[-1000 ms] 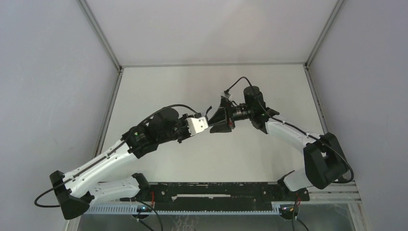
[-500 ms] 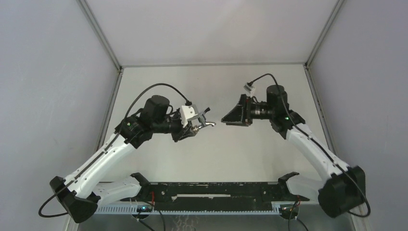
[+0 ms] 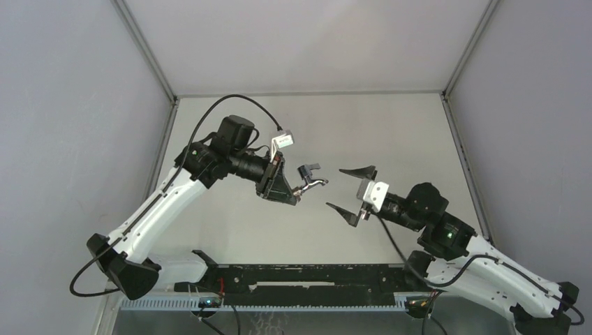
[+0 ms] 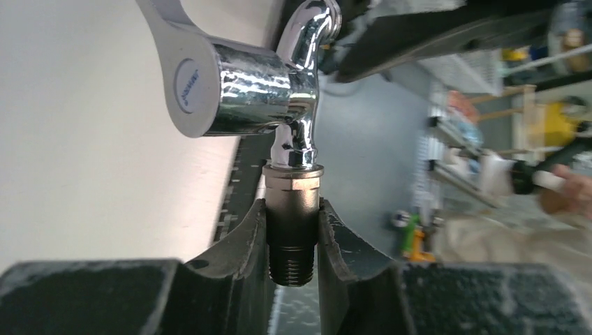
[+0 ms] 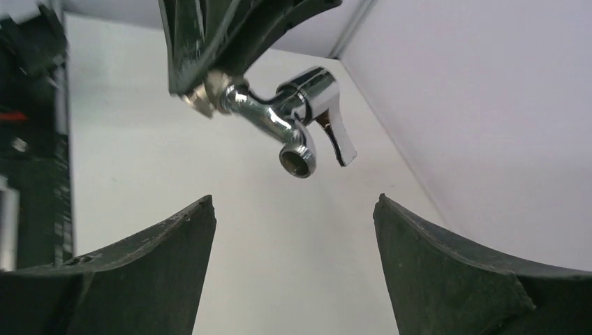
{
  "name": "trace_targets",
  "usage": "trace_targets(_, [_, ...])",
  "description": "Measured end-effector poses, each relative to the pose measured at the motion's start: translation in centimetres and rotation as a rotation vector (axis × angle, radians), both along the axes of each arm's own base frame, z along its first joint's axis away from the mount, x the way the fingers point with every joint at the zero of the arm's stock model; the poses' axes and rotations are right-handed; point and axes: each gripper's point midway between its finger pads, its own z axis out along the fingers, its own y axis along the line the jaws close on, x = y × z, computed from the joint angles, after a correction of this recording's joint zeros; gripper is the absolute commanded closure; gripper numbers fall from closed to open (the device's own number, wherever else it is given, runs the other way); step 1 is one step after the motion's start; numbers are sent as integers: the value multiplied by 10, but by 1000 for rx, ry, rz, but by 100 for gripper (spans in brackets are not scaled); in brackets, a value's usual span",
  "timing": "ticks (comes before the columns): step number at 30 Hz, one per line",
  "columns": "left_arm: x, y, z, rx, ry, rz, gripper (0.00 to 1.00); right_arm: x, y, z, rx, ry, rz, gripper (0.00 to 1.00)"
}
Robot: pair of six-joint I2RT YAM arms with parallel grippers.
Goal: Install the water faucets
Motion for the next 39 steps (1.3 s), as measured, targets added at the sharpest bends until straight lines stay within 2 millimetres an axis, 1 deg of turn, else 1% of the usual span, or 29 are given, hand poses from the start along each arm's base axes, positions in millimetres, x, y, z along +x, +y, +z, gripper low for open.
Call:
trace_targets(2, [-10,-4,10,-37,96,-27,100,3,2,-9,-66,-105,-23,11])
trace_targets(5, [-22,-8,22,-86,216,-67,100,4,5,-11,-128,-227,-43,12])
trace_targets(9, [-31,-15,43,-167,326,-118,100,9,6,-3,-174,-359,-78,13])
trace_targets(12, [-33,-17,51,-199,367,-137,100,13,9,5,-195,-442,-107,13])
trace_targets(19, [-33,-17,50,-195,397,-125,100,9,20,14,-280,-624,-137,11])
trace_targets(23, [-30,-17,41,-162,412,-105,100,6,24,19,-328,-724,-152,14])
trace_targets(26, [-28,-17,31,-128,431,-89,100,9,27,25,-366,-806,-185,17])
trace_targets(28, [-28,-17,26,-111,439,-81,100,13,31,28,-394,-862,-211,22])
trace_targets(33, [-28,-15,22,-96,439,-73,100,22,42,13,-513,-952,-221,43])
trace_targets(36, [-28,-14,20,-88,438,-70,100,24,44,5,-557,-992,-221,55])
trace_targets(39, [-28,-13,18,-83,428,-69,100,23,44,3,-576,-1011,-221,66])
